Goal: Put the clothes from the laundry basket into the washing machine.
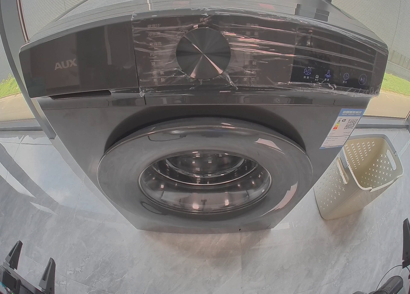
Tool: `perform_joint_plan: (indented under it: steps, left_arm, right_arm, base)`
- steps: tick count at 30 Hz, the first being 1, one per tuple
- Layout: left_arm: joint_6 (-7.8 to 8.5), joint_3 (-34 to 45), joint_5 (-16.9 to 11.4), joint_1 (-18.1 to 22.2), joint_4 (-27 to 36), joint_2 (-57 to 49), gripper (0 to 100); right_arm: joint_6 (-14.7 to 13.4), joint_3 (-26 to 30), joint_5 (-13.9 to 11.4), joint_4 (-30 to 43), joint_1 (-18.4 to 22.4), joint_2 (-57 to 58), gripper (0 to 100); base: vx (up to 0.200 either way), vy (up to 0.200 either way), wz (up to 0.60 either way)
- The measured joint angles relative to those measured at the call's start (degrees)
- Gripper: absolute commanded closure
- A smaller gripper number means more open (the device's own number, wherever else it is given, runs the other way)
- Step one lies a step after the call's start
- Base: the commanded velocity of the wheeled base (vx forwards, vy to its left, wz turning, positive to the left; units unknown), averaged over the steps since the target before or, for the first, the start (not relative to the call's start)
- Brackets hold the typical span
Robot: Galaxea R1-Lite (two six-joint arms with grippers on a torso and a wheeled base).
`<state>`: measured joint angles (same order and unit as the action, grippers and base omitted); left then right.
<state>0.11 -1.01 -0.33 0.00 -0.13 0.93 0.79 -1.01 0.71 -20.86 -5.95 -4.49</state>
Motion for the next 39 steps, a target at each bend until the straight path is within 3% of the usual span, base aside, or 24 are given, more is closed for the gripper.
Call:
perform_joint_plan:
  steps: [2, 4, 9, 21, 28, 34, 39]
  left_arm:
    - [-0.01, 0.0, 0.0, 0.0, 0.0, 0.0, 0]
    - [-0.06, 0.0, 0.0, 0.0, 0.0, 0.0, 0]
    - [-0.43, 0.0, 0.0, 0.0, 0.0, 0.0, 0]
    - [-0.89, 0.0, 0.1, -0.1, 0.0, 0.0, 0]
    - [-0.98, 0.0, 0.1, -0.1, 0.0, 0.0, 0]
    - [-1.22, 0.0, 0.1, 0.0, 0.0, 0.0, 0]
    - [-1.26, 0.0, 0.1, -0.1, 0.1, 0.0, 0]
  right_arm:
    - [0.1, 0.0, 3.0, 2.3, 0.2, 0.2, 0]
    - [0.4, 0.0, 4.0, 6.0, 1.1, 0.6, 0]
    - [1.6, 0.0, 2.8, 15.7, 4.0, 2.3, 0]
    - [2.8, 0.0, 2.0, 17.0, 5.9, 3.6, 0]
    - [-2.2, 0.0, 3.5, 19.4, 5.6, 2.5, 0]
    - [-1.0, 0.0, -1.1, 20.4, 5.8, 2.9, 0]
    - [-1.2, 0.0, -0.1, 20.7, 5.8, 3.4, 0]
  base:
    - [0.000, 0.000, 0.00]
    - [0.000, 0.000, 0.00]
    - [0.000, 0.000, 0.00]
    - [0.000, 0.000, 0.00]
    - [0.000, 0.000, 0.00]
    - [0.000, 0.000, 0.00]
    - [0.000, 0.000, 0.00]
